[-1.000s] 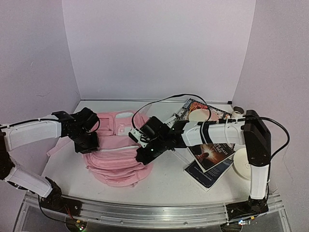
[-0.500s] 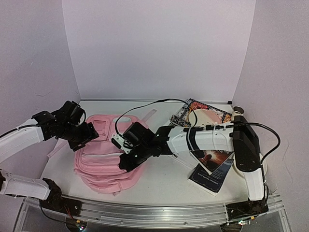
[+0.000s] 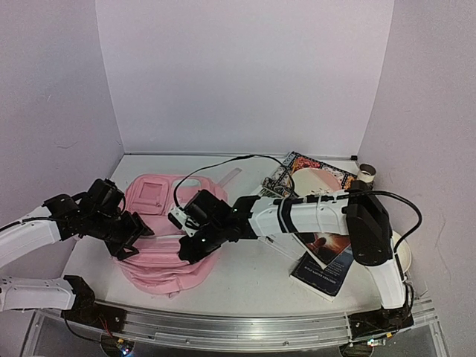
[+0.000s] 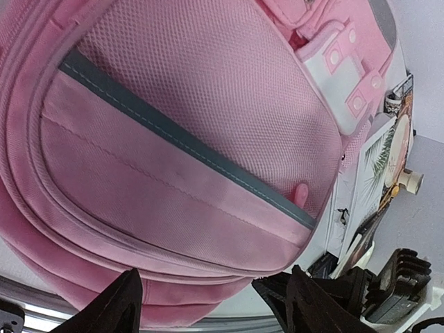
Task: Pack the student bag
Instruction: Hold the upper front pocket of the student bag, then zip the upper front pocket of the student bag.
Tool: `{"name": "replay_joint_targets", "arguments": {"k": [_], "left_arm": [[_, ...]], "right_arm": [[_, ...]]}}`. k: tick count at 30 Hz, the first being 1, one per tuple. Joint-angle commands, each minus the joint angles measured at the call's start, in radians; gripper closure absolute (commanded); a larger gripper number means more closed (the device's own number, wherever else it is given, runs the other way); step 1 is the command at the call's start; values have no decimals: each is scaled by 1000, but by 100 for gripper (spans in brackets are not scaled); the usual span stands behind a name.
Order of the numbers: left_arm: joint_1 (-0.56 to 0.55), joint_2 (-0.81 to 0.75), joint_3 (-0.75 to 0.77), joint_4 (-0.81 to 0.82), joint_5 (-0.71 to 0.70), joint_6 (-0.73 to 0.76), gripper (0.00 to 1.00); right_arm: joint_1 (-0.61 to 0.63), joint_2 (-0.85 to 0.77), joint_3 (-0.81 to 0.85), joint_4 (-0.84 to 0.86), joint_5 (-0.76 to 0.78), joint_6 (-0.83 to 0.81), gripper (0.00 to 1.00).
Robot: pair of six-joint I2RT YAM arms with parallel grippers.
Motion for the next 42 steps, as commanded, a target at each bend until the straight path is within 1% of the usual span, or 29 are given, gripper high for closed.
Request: {"name": "replay_joint_targets", "arguments": {"k": [1, 6, 11, 13, 15, 16, 21, 23, 26, 31, 37, 42], "left_arm": [[-44, 20, -36, 107, 12, -97, 30], [-85, 61, -93, 233, -16, -160, 36], [-96, 124, -121, 328, -26, -181, 41], [-99, 147, -118, 352, -36, -178, 46], [-101, 159, -110, 367, -55, -173, 53], [-101, 160, -102, 368, -63, -167, 58], [-101, 143, -72, 362, -95, -122, 91], [-101, 115, -66, 343, -135, -117, 99], [-100, 68, -34, 272, -185, -107, 100], [-100, 13, 69, 88, -263, -61, 100], [-99, -43, 112, -22, -257, -58, 100], [-99, -95, 137, -104, -239, -55, 100]], "right_arm": [[0, 19, 61, 18, 18, 8, 100], [0, 25, 79, 18, 17, 6, 100], [0, 24, 80, 18, 13, 5, 100], [0, 24, 80, 18, 12, 2, 100], [0, 22, 78, 17, 17, -4, 100], [0, 21, 77, 17, 24, -10, 100], [-7, -8, 55, 12, 98, -48, 100], [-25, -31, 36, 5, 123, -59, 100], [-62, -69, -12, 1, 159, -74, 100], [-145, -130, -82, -1, 197, -101, 100], [-227, -143, -92, -1, 223, -152, 100], [-271, -104, -43, -1, 213, -165, 100]]}}
